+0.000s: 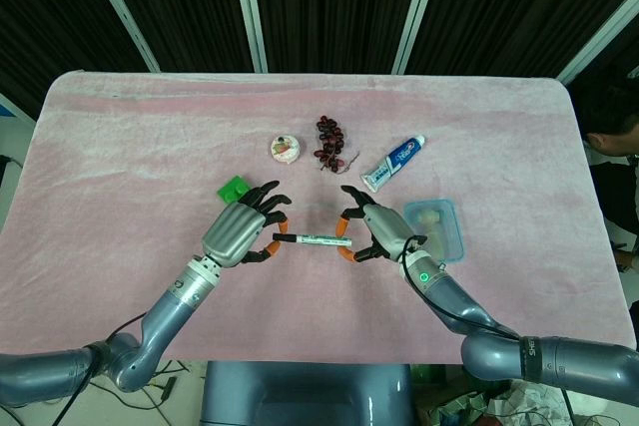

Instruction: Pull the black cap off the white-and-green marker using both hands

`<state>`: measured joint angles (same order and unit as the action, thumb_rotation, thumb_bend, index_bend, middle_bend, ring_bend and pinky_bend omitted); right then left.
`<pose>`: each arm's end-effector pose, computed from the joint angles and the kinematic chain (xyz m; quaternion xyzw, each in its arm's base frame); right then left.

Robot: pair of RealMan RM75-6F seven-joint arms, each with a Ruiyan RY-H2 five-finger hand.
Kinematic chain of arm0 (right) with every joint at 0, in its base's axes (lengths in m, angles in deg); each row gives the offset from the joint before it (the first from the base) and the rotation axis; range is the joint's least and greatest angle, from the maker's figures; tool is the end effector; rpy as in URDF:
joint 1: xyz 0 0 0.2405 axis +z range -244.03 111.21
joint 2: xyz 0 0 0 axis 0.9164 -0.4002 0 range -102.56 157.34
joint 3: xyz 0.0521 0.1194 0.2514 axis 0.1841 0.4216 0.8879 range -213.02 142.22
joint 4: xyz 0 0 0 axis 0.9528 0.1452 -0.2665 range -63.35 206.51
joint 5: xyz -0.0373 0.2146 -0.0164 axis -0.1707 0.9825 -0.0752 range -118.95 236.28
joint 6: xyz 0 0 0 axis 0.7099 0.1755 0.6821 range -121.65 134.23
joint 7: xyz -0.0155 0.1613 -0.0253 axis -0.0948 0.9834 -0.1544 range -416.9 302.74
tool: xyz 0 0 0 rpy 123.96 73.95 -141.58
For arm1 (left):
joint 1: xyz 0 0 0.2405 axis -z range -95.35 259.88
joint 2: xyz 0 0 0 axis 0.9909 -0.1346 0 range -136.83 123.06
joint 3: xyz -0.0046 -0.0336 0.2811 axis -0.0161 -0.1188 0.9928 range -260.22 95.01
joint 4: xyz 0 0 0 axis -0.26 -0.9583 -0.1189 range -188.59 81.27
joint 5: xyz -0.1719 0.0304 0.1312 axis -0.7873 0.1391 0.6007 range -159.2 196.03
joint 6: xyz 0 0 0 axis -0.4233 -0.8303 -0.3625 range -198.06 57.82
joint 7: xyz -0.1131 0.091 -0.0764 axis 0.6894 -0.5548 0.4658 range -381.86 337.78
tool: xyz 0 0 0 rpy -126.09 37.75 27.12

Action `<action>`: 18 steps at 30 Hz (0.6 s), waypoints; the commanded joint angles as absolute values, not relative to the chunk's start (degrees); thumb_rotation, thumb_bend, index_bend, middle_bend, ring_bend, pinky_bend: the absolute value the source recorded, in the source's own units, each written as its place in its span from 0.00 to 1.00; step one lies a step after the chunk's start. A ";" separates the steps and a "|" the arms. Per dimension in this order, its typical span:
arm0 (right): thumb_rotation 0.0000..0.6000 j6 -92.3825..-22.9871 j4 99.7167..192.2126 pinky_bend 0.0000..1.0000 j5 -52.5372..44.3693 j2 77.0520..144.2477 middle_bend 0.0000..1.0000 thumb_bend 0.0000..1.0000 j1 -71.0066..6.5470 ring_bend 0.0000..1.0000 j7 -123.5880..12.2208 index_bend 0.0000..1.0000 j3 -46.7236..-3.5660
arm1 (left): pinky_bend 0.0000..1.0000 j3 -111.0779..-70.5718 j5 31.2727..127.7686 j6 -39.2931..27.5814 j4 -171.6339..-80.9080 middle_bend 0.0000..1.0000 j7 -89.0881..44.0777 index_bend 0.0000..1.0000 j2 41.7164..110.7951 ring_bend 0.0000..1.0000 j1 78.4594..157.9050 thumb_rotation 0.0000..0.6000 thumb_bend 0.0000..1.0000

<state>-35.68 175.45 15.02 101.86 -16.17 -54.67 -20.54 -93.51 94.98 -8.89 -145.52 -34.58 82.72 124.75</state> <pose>-0.1010 -0.3760 0.0084 0.6393 -0.6207 0.3899 0.2324 -0.0968 0.3514 -0.0238 -0.7333 -0.3471 -0.4861 0.3248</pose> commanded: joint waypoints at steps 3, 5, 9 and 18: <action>1.00 -35.67 175.70 0.16 14.80 101.38 0.00 0.40 -16.30 0.02 -54.25 0.86 -20.60 | 0.15 -93.51 94.82 -8.70 -145.74 0.25 -34.46 0.54 82.49 0.05 124.65 1.00 0.39; 1.00 -35.66 175.80 0.16 14.63 101.17 0.00 0.40 -16.39 0.02 -54.03 0.86 -20.61 | 0.15 -93.43 94.58 -8.82 -146.04 0.25 -34.25 0.54 82.25 0.05 124.55 1.00 0.39; 1.00 -35.61 175.86 0.16 14.49 100.82 0.00 0.40 -16.43 0.02 -53.86 0.86 -20.75 | 0.15 -93.52 94.28 -8.69 -146.36 0.25 -34.22 0.54 81.91 0.05 124.45 1.00 0.39; 1.00 -36.42 175.77 0.16 14.39 100.15 0.00 0.39 -16.89 0.02 -53.65 0.86 -21.09 | 0.15 -93.15 95.41 -6.57 -146.06 0.25 -34.31 0.53 81.04 0.05 123.47 1.00 0.39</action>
<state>-36.39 175.79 14.41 100.18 -16.85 -53.65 -21.05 -93.30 95.08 -7.12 -146.21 -34.31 81.29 123.82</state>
